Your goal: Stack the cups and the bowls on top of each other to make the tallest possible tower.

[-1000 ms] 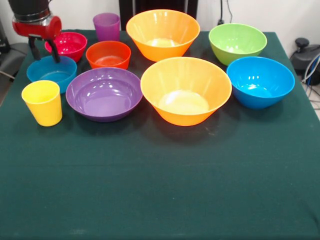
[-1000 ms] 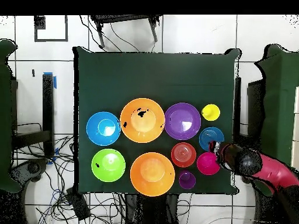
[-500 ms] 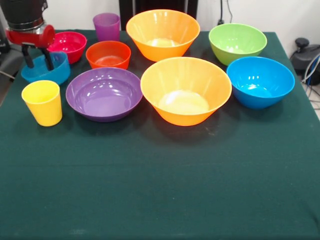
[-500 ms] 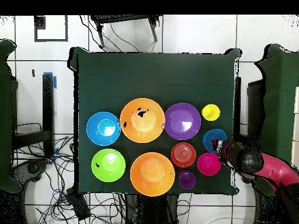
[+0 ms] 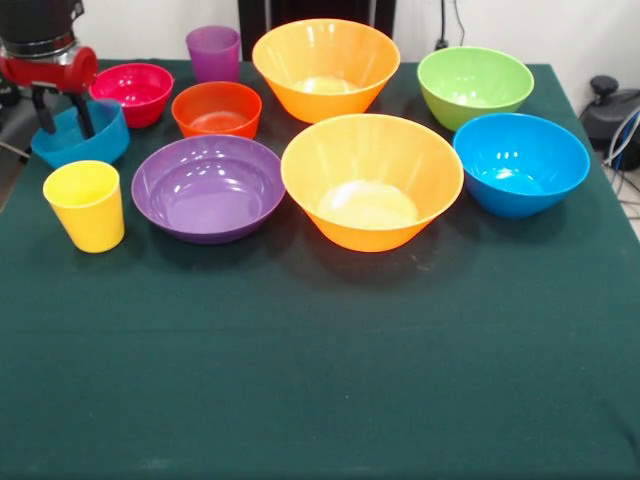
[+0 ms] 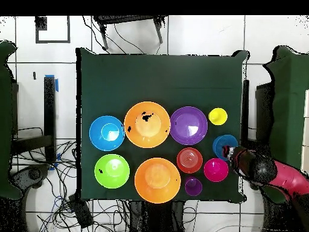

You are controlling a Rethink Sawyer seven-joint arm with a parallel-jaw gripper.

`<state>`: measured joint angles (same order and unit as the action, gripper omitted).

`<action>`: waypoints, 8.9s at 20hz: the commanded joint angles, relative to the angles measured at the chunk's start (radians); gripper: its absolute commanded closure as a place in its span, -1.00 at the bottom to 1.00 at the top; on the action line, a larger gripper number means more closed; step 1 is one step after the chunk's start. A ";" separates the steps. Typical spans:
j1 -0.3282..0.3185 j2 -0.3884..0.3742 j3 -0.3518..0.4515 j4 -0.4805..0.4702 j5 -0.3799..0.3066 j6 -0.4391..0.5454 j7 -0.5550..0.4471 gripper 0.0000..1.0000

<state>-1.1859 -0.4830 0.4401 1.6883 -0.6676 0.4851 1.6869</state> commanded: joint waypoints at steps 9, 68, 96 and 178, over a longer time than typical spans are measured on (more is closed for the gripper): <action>0.023 -0.067 0.096 -0.022 -0.032 0.161 -0.254 -1.00; -0.003 0.014 0.180 -0.168 -0.056 0.332 -0.353 -1.00; -0.025 0.144 0.191 -0.310 -0.096 0.366 -0.497 -1.00; -0.061 0.065 0.126 -0.117 -0.152 0.194 -0.302 -1.00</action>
<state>-1.3134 -0.4638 0.6097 1.6463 -0.7012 0.7380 1.4928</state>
